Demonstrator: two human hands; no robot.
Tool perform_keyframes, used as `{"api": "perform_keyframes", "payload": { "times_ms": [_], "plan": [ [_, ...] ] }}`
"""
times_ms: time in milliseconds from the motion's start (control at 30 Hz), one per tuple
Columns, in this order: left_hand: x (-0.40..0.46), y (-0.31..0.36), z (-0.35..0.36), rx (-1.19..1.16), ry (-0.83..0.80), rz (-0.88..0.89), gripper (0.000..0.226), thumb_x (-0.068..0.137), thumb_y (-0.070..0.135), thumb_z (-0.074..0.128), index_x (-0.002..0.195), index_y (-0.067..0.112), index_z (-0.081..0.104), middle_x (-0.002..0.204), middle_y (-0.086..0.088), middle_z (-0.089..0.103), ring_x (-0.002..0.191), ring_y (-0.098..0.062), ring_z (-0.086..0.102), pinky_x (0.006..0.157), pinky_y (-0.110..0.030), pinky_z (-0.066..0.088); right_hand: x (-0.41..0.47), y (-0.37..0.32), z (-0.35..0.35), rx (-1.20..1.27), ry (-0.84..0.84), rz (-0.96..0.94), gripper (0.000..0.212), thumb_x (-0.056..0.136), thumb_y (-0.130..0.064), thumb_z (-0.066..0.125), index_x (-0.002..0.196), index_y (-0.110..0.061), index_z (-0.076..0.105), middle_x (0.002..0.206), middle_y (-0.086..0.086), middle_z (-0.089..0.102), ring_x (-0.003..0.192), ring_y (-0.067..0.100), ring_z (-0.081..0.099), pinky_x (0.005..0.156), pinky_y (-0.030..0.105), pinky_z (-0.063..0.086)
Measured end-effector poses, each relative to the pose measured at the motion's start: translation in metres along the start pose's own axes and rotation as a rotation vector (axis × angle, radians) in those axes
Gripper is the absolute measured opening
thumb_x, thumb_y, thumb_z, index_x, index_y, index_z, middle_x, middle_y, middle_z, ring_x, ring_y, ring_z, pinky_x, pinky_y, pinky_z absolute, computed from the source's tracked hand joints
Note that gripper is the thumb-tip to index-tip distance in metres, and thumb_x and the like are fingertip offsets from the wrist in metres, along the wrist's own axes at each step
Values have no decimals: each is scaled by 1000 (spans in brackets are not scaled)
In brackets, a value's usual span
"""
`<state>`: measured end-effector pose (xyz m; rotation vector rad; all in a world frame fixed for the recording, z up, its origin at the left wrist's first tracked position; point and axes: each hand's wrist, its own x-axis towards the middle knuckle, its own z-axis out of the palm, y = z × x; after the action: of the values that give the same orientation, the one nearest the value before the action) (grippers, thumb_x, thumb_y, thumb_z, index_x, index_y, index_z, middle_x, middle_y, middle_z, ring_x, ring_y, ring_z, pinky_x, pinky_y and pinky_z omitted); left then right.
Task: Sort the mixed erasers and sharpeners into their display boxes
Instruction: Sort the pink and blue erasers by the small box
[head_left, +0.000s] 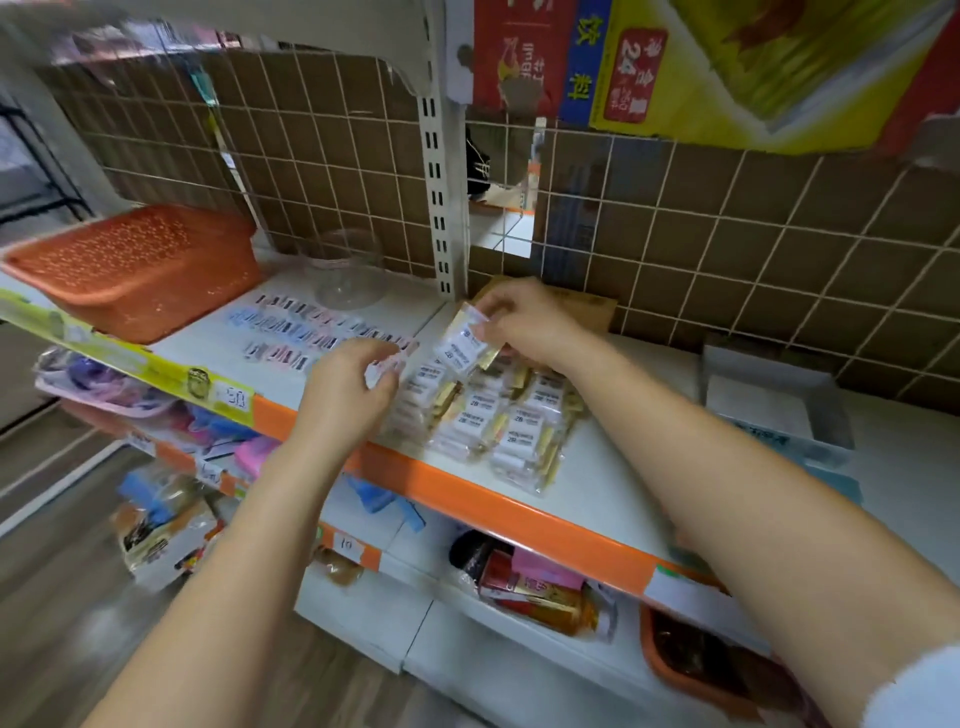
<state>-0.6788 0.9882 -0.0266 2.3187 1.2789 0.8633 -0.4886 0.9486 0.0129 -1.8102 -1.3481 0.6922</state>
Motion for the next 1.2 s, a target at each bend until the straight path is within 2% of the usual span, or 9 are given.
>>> {"api": "perform_keyframes", "payload": {
  "times_ms": [233,333,400,467,700,800,967,1067,1200],
  "plan": [
    [50,-24,5,88,-245,44,31,89,10,54,119,8,60,124,-10,59,113,-25,53,86,-26,37,46,-5,23,-248,-37,23,30,81,-10,67,110,-15,62,114,3,59,95,13,53,72,22,42],
    [62,-34,13,83,-343,49,32,89,10,52,120,11,60,120,-10,61,108,-24,56,80,-22,35,51,-5,27,-331,-50,14,30,81,-9,67,110,-16,62,111,1,58,85,8,50,56,14,34],
    [67,-38,18,69,-394,65,32,90,12,52,122,12,59,117,-10,62,105,-23,56,79,-21,36,52,-5,28,-413,-58,-2,29,82,-11,66,111,-15,62,107,-1,56,87,8,48,59,14,33],
    [70,-41,22,67,-423,91,33,91,16,53,123,12,58,116,-9,62,103,-21,56,79,-21,36,53,-4,29,-519,-73,-14,29,84,-13,65,112,-15,61,107,-1,56,90,10,48,70,19,37],
    [93,-57,11,9,-422,145,34,90,10,52,123,11,58,123,-8,59,110,-22,55,84,-21,36,56,-5,37,-709,-137,69,30,87,-16,60,118,-15,61,115,4,60,94,16,59,78,27,48],
    [104,-70,-8,21,-398,190,35,90,14,53,125,14,56,128,-7,56,114,-22,53,92,-26,38,61,-16,41,-784,-116,81,26,86,-14,59,112,-12,65,117,5,59,103,19,55,84,27,44],
    [113,-105,-48,127,-319,285,37,90,15,52,127,13,54,133,-9,52,119,-26,49,95,-31,37,73,-53,81,-779,1,-26,32,89,-13,53,120,-11,58,124,11,52,114,25,49,87,22,36],
    [115,-133,-73,207,-249,332,37,88,14,52,125,10,55,124,-12,56,114,-31,50,91,-35,37,81,-82,120,-826,1,-131,33,89,-13,50,121,-10,58,126,13,52,115,27,49,95,36,42],
    [112,-171,-108,288,-182,326,42,82,26,41,111,5,62,104,-18,61,97,-39,54,81,-43,46,101,-108,170,-861,-29,-212,33,91,-21,48,123,-16,54,124,10,51,115,27,48,87,33,42]
  ]
}}
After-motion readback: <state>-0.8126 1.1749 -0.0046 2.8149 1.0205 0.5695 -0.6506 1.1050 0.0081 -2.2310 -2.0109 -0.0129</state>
